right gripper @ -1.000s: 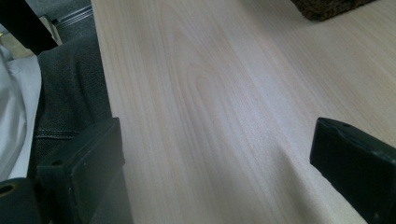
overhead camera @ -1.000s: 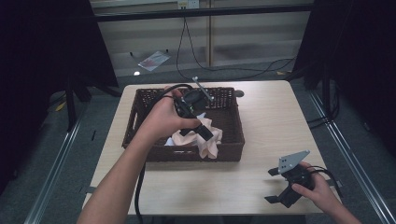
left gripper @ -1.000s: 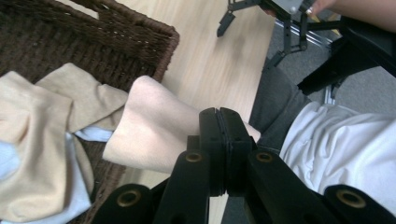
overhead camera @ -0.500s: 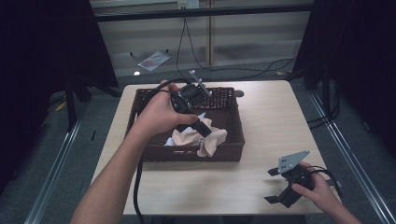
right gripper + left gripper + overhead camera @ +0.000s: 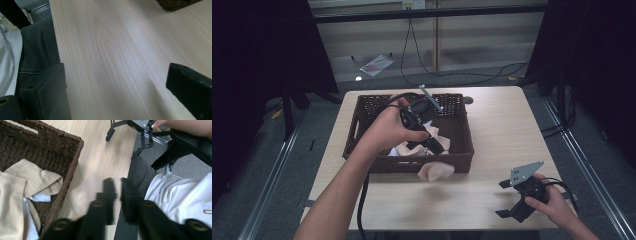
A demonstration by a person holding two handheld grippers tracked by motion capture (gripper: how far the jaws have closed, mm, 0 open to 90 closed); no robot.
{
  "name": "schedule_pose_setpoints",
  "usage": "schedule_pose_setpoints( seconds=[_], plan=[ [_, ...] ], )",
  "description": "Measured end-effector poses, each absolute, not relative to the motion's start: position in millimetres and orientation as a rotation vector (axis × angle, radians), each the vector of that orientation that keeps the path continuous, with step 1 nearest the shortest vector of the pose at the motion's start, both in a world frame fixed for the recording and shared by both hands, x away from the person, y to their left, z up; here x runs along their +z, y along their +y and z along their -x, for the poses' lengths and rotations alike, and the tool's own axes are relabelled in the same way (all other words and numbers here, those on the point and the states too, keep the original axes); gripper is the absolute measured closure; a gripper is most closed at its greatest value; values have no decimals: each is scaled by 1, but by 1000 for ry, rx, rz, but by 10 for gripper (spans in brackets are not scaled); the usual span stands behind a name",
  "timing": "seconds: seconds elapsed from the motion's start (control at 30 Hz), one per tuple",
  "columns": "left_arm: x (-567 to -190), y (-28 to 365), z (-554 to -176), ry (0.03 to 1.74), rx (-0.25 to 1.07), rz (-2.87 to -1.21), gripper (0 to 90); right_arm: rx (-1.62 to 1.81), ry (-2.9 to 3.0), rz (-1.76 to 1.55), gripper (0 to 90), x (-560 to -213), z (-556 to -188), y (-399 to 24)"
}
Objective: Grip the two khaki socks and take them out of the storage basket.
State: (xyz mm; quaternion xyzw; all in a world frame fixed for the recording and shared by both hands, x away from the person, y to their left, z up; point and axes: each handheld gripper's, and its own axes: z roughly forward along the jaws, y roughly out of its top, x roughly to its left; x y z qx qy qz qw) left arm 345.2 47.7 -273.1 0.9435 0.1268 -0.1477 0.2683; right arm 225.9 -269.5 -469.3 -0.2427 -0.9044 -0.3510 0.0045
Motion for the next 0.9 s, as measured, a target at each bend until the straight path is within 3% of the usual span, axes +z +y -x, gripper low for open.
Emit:
schedule_pose_setpoints(
  seconds=[0.17,0.3,0.53,0.9],
  plan=[
    [-282,48,-351,401,-306,-2573,477,-1097,-2832,762,28,-469,-225,-270],
    [-294,51,-361,457,-211,-2601,329,-1100,-2835,758,28,-469,-226,-270],
    [-318,60,-384,508,-125,-2602,248,-1102,-2832,765,28,-469,-226,-270],
    [-352,72,-416,636,-59,-2603,230,-1098,-2836,760,28,-469,-226,-270]
  ],
)
